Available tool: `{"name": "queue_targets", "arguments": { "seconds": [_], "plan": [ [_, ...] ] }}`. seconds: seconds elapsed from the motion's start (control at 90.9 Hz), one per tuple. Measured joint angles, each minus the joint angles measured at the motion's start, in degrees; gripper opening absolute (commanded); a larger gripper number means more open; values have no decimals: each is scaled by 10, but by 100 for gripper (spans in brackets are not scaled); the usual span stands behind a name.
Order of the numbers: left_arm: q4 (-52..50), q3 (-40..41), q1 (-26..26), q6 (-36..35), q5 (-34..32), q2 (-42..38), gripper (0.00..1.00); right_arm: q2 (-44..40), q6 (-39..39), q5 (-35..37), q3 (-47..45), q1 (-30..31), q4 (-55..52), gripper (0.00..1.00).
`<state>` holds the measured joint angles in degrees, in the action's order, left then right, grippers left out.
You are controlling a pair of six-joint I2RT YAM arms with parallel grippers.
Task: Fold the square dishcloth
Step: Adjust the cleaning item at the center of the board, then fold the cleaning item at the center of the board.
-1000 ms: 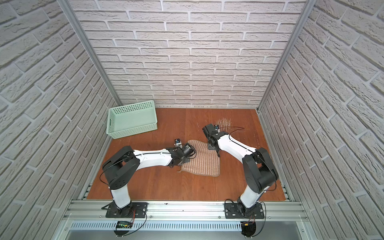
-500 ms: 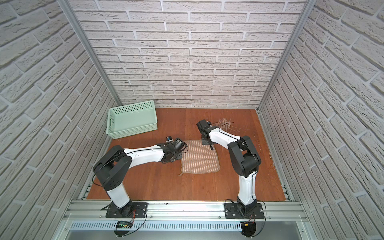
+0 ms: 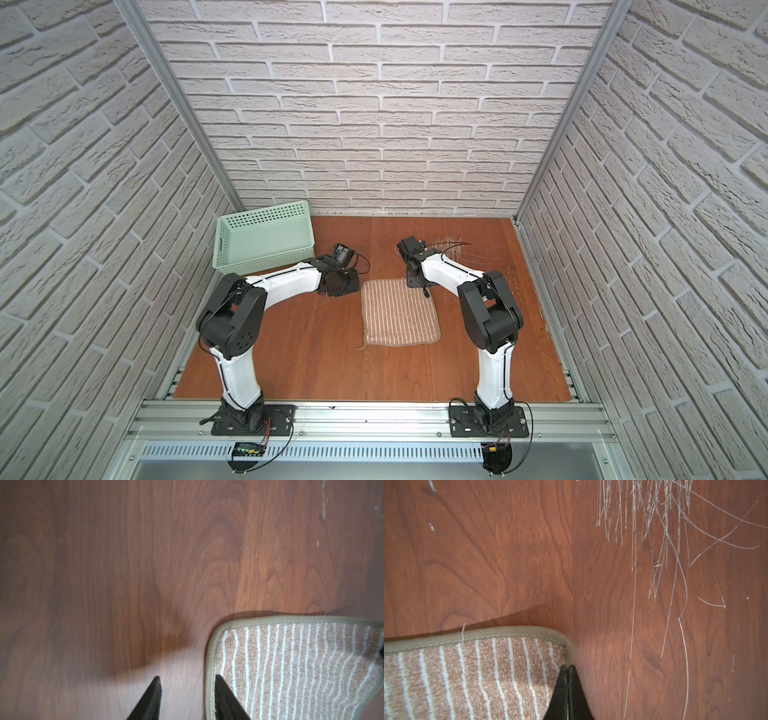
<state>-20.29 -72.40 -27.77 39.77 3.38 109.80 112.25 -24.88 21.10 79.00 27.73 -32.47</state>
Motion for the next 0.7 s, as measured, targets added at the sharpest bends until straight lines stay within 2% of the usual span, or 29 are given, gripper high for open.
{"name": "queue_targets", "arguments": {
  "seconds": [0.154, 0.33, 0.495, 0.704],
  "plan": [
    [-11, -40, 14, -51, 41, 38, 45, 1, -2, -10, 2, 0, -2, 3],
    [-30, -75, 14, -97, 59, 65, 46, 4, -2, -14, 9, -1, -1, 3],
    [-52, -100, 13, -129, 58, 79, 46, 7, -3, -17, 9, -1, -1, 3],
    [-80, -118, 1, -158, 25, 88, 43, 8, -4, -23, 9, -1, -1, 3]
  ]
}}
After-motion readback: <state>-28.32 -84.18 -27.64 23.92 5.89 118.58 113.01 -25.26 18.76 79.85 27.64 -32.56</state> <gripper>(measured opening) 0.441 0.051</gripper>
